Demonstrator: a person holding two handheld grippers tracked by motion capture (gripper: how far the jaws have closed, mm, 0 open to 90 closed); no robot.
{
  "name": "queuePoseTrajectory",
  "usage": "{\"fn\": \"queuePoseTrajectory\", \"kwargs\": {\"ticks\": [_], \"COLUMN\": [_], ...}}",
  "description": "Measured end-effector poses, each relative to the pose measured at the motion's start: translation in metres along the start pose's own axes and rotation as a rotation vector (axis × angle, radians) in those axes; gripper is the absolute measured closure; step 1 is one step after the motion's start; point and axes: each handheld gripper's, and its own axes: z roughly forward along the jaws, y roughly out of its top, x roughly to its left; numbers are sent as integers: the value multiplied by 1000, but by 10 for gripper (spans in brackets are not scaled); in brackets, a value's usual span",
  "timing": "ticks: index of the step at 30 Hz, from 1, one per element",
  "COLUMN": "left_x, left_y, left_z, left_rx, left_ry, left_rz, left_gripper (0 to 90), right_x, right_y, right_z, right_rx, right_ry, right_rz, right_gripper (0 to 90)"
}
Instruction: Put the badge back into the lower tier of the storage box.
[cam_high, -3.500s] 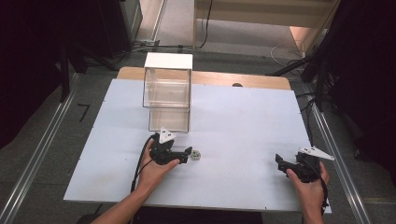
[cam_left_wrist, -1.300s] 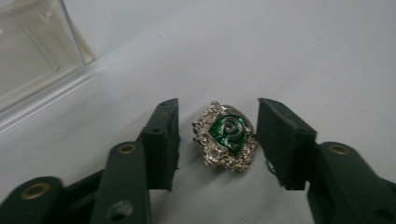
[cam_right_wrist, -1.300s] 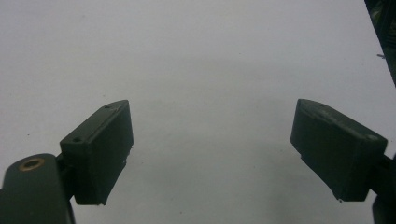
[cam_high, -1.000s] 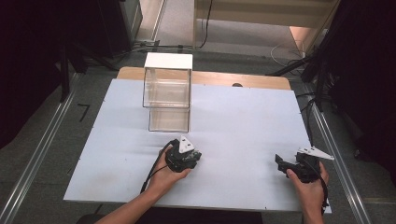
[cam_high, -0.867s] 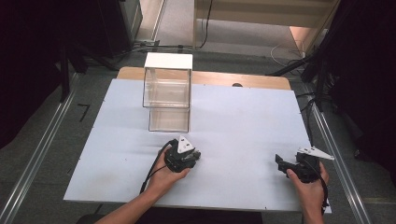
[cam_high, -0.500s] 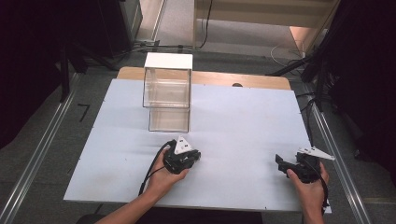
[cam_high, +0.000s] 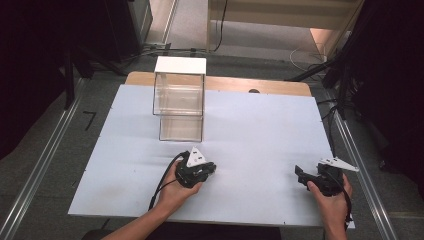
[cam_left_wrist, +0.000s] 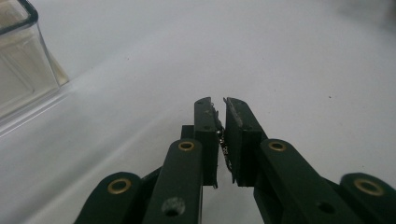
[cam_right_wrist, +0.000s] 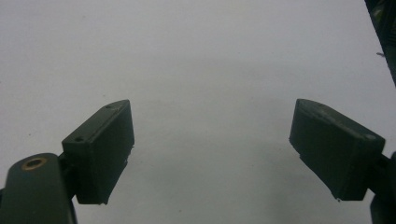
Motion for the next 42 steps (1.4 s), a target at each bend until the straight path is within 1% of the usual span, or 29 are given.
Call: {"fn": "queuePoseTrajectory", "kwargs": {"ticks": [4,8,10,16,18,24,32,36,42], "left_x": [1,2,2,3,4,5,7,9,13], "left_y": [0,0,1,2,2,3,3,4,5], "left_z": [-2,-3,-4,-8,-8,-12,-17,-21,-26], "left_rx": [-10,-15,-27,-33,-37,-46,-53,-68,-77], "left_ry": [-8,-11,-12,-11,-11,-15,-12,-11,-5], "left_rz": [-12,-16,-18,-17,-23,-26,-39,-51,-61], "left_gripper": [842,843,843,843,843,843,843,843,843], "right_x": [0,0,0,0,0,0,0,0,0], "right_y": [0,0,0,0,0,0,0,0,0], "right_z": [0,0,0,-1,-1,-1,-1,-1,-2], "right_rx": [-1,-1,-3,-6,-6,-8,-10,-10,-9], "right_ry": [0,0,0,-1,0,-1,0,1,5], "right_rz": [1,1,2,5,6,5,4,4,6], "right_gripper": [125,125,125,125,125,125,125,125,125]}}
